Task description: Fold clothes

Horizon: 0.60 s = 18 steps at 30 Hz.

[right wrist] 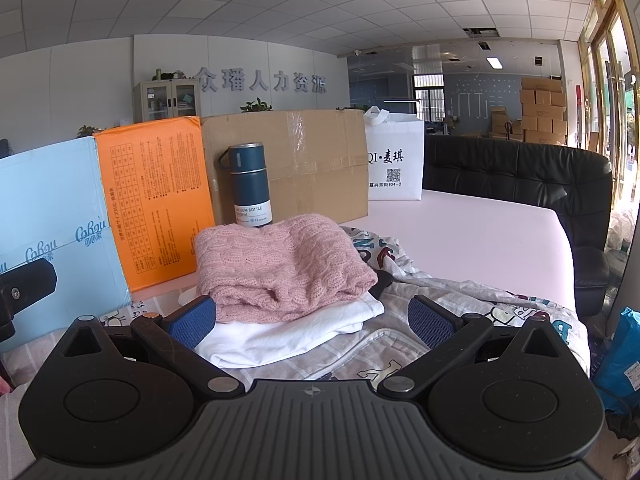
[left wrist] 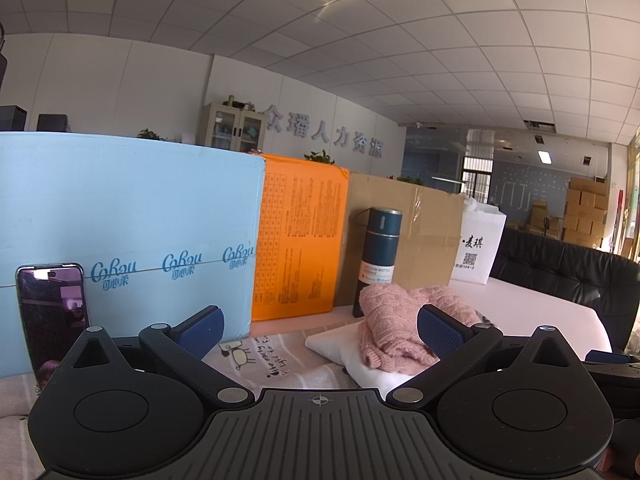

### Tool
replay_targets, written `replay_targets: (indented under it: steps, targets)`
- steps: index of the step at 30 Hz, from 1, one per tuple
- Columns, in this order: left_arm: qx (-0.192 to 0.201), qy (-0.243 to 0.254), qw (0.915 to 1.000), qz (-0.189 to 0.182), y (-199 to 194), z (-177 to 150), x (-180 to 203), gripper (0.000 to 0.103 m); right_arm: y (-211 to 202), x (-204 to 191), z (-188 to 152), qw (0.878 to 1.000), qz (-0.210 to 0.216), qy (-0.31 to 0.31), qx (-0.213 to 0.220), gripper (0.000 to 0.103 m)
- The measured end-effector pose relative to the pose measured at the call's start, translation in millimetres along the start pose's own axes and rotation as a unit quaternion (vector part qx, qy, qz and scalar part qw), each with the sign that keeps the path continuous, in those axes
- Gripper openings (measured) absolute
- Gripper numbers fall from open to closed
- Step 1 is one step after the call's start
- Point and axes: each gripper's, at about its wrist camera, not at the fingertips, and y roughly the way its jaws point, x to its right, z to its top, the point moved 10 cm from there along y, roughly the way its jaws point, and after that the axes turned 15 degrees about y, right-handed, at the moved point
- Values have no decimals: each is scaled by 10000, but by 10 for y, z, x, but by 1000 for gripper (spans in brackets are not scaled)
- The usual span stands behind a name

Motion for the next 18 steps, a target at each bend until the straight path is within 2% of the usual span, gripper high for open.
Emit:
replay_targets:
  steps: [18]
  targets:
    - [10,5,10000,-12,-2,11,16,103,1,7,-2,10000,-5,1,-2,103]
